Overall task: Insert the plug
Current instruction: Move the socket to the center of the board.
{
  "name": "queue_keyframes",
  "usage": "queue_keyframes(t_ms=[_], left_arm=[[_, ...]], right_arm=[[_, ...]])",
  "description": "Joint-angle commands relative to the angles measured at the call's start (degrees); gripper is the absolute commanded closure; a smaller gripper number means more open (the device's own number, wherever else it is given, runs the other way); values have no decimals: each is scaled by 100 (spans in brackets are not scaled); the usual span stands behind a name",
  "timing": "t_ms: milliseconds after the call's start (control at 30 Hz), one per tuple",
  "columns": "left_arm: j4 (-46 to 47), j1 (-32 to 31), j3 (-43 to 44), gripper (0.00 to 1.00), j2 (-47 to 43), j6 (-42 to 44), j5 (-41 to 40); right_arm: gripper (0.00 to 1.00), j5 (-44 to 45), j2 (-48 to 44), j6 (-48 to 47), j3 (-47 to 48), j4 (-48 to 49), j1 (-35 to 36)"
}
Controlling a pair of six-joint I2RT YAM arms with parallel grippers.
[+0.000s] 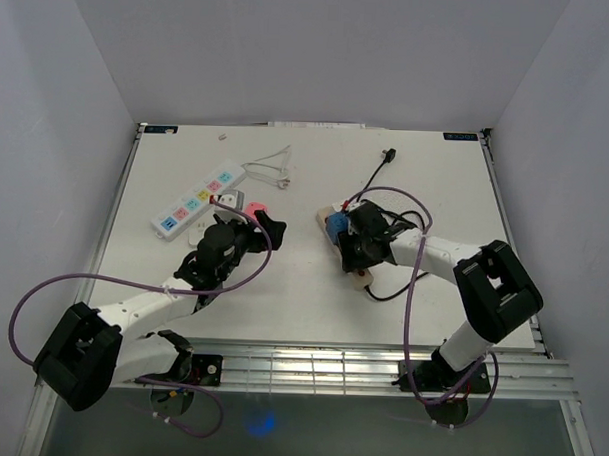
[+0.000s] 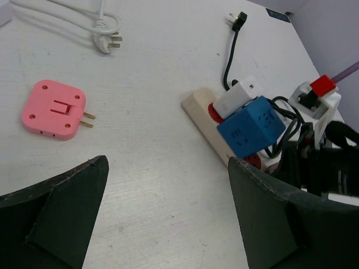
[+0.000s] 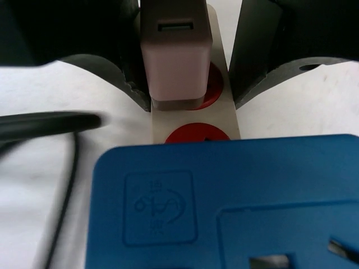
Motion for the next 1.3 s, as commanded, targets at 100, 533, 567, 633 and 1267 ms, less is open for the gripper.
queue_keyframes(t_ms=[100, 533, 567, 633, 1267], left_arm=[[2, 42, -52, 2, -22, -109, -279], [2, 42, -87, 2, -22, -65, -560], [-15, 42, -78, 2, -22, -91, -647], [-173, 42, -26, 2, -13, -205, -875], [-759, 95, 359, 2, 232, -1515, -1826]], right_arm=[[55, 1105, 267, 632, 383, 91, -1671], [8, 930, -92, 720, 252, 408, -2174], [10, 860, -319, 694, 165, 495, -2156], [10, 736, -566, 659, 85, 540, -2086], [10, 1096, -3293, 676, -1875, 2649, -829]])
